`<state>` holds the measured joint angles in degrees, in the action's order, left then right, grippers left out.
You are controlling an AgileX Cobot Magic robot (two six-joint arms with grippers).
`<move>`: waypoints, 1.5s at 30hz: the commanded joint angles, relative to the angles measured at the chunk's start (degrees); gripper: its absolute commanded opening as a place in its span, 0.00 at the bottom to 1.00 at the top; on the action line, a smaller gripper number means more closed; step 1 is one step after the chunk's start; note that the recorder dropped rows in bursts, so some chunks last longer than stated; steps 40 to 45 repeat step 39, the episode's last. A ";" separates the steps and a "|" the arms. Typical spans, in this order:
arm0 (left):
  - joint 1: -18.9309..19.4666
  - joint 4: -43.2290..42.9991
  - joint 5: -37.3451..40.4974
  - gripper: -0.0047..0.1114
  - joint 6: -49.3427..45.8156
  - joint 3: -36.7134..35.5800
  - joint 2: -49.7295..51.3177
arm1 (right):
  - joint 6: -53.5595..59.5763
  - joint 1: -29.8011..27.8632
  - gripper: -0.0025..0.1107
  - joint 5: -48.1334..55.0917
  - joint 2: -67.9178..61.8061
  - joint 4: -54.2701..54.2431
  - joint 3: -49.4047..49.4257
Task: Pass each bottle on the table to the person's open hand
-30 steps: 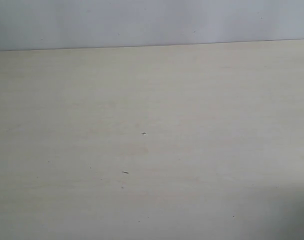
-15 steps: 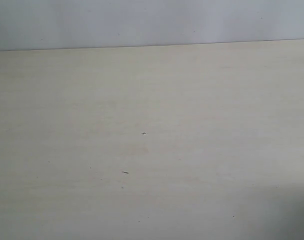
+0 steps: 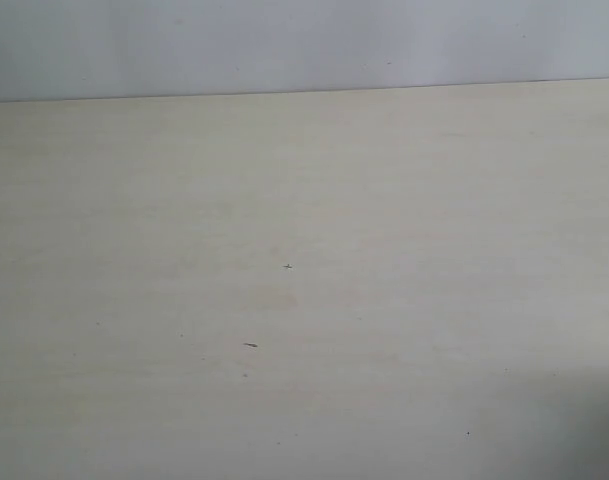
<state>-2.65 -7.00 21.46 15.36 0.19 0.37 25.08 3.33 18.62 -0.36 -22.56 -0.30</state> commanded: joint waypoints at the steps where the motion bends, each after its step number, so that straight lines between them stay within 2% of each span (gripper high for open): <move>1: 0.06 0.23 -0.77 0.04 -0.13 -0.19 -0.37 | 0.34 -0.30 0.02 -0.23 0.36 0.35 0.30; 45: 0.06 0.23 -0.77 0.04 -0.13 -0.19 -0.37 | 0.23 -0.30 0.02 1.47 0.36 0.35 0.30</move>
